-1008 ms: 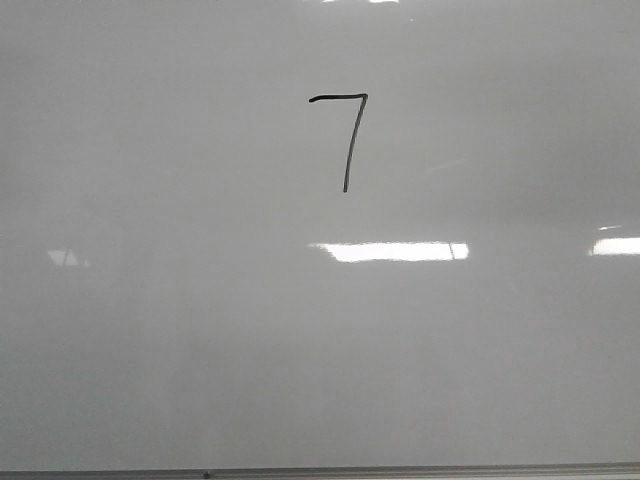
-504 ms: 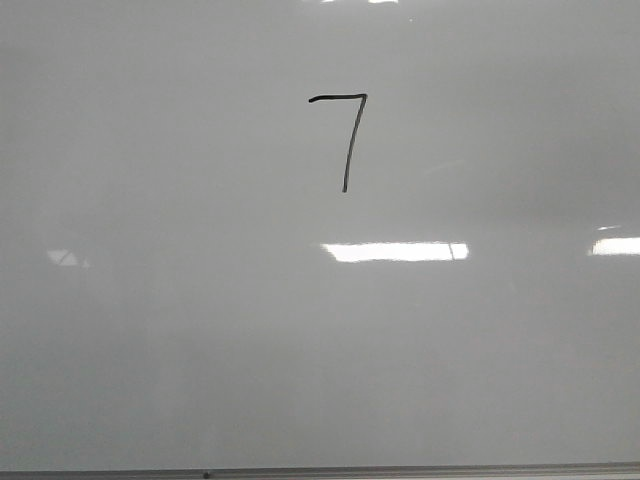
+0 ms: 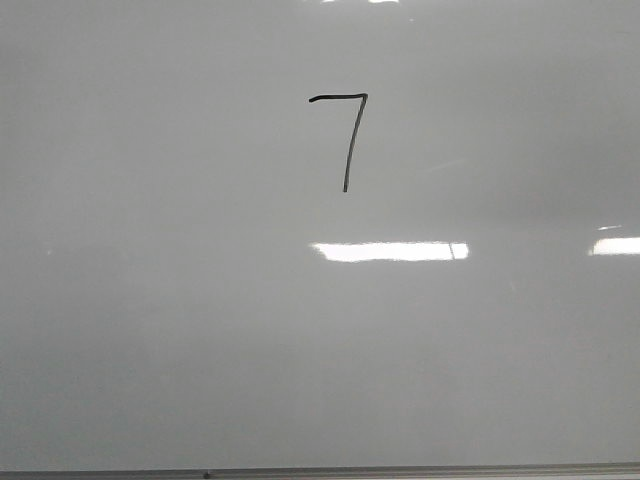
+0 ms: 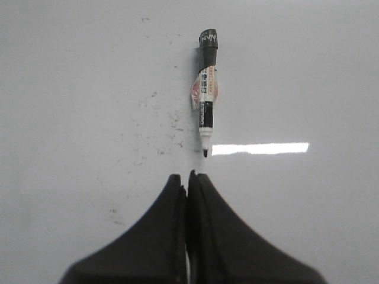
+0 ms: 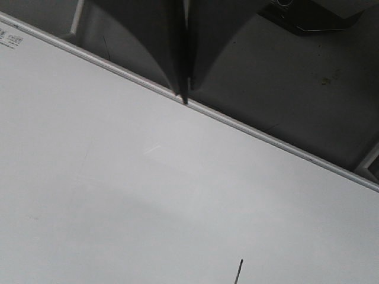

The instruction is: Write number 7 on whiteboard

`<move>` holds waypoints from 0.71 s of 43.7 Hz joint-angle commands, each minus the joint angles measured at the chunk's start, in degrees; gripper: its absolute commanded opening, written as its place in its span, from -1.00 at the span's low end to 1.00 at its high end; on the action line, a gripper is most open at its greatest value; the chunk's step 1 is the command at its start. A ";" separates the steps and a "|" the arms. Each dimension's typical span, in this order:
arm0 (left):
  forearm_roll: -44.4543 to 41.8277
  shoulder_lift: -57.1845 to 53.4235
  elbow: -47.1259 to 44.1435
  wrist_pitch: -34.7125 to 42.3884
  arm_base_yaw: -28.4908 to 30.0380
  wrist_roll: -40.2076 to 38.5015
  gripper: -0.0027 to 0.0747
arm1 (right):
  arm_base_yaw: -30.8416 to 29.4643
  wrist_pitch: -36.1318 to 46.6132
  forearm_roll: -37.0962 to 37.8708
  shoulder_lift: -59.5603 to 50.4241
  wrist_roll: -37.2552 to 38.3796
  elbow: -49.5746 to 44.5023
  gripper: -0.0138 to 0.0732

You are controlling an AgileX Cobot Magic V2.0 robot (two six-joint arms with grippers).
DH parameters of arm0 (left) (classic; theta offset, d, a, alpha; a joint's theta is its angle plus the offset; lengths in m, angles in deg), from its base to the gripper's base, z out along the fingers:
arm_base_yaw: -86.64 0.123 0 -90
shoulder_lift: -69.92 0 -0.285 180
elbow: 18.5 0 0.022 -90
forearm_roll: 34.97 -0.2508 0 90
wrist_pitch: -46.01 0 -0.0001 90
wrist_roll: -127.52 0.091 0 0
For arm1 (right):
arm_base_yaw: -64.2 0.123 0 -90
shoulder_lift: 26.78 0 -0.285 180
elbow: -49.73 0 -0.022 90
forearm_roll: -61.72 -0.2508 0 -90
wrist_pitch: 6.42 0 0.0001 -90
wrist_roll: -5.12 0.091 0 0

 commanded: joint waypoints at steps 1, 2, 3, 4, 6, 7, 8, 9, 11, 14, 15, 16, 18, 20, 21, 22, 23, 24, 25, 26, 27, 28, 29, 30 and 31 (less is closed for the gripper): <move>0.54 -0.82 -0.71 7.35 0.05 -0.18 -0.99 | -0.39 3.90 0.68 0.24 -0.55 1.36 -0.84; 0.54 -0.82 -0.71 7.69 0.05 -0.18 -0.99 | -0.39 3.90 0.68 0.24 -0.55 1.36 -0.84; 0.54 -0.82 -0.71 7.94 0.05 -0.18 -0.99 | -0.39 3.90 0.68 0.24 -0.55 1.36 -0.84; 0.54 -0.82 -0.71 8.04 0.05 -0.18 -0.99 | -0.39 3.90 0.68 0.24 -0.55 1.36 -0.84; 0.54 -0.82 -0.71 8.04 0.05 -0.18 -0.99 | -0.39 3.90 0.68 0.24 -0.55 1.36 -0.84; 0.54 -0.82 -0.71 7.94 0.15 -0.18 -0.99 | -0.39 3.90 0.68 0.24 -0.55 1.36 -0.84; 0.54 -0.69 -0.71 7.94 0.15 -0.18 -0.99 | -0.39 3.90 0.68 0.24 -0.55 1.36 -0.84; 0.54 -0.69 -0.71 7.94 0.15 -0.18 -0.98 | -0.39 3.90 0.68 0.24 -0.55 1.36 -0.84; 0.54 -0.69 -0.71 7.86 0.15 -0.18 -0.99 | -0.39 3.90 0.68 0.24 -0.55 1.36 -0.84; 0.54 -0.69 -0.71 7.86 0.15 -0.18 -0.98 | -0.39 3.90 0.68 0.24 -0.55 1.36 -0.84; 0.54 -0.69 -0.71 7.86 0.15 -0.18 -0.99 | -0.39 3.90 0.68 0.24 -0.55 1.36 -0.84; 0.54 -0.69 -0.71 7.86 0.15 -0.18 -0.99 | -0.39 3.90 0.68 0.24 -0.55 1.36 -0.84; 0.54 -0.69 -0.71 7.86 0.15 -0.18 -0.99 | -0.39 3.90 0.68 0.24 -0.55 1.36 -0.84; 0.54 -0.69 -0.71 7.86 0.15 -0.18 -0.99 | -0.39 3.90 0.68 0.24 -0.55 1.36 -0.84; 0.54 -0.69 -0.71 7.86 0.15 -0.18 -0.99 | -0.39 3.90 0.68 0.24 -0.55 1.36 -0.84; 0.54 -0.69 -0.71 7.86 0.15 -0.18 -0.99 | -0.39 3.90 0.68 0.24 -0.55 1.36 -0.84; 0.54 -0.69 -0.71 7.86 0.15 -0.18 -0.98 | -0.39 3.90 0.68 0.24 -0.55 1.36 -0.84; 0.54 -0.69 -0.71 7.86 0.15 -0.18 -0.99 | -0.39 3.90 0.68 0.24 -0.55 1.36 -0.84; 0.54 -0.69 -0.71 7.86 0.15 -0.18 -0.99 | -0.39 3.90 0.68 0.24 -0.55 1.36 -0.84; 0.54 -0.69 -0.71 7.86 0.15 -0.18 -0.99 | -0.39 3.90 0.68 0.24 -0.55 1.36 -0.84; 0.54 -0.69 -0.71 7.86 0.15 -0.18 -0.99 | -0.39 3.90 0.68 0.24 -0.55 1.36 -0.84; 0.54 -0.69 -0.71 7.86 0.15 -0.18 -0.99 | -0.39 3.90 0.68 0.24 -0.55 1.36 -0.84; 0.54 -0.69 -0.71 7.86 0.15 -0.18 -0.99 | -0.39 3.90 0.68 0.24 -0.55 1.36 -0.84; 0.54 -0.69 -0.71 7.86 0.15 -0.18 -0.98 | -0.39 3.90 0.68 0.24 -0.55 1.36 -0.84; 0.54 -0.69 -0.71 7.86 0.15 -0.18 -0.99 | -0.39 3.90 0.68 0.24 -0.55 1.36 -0.84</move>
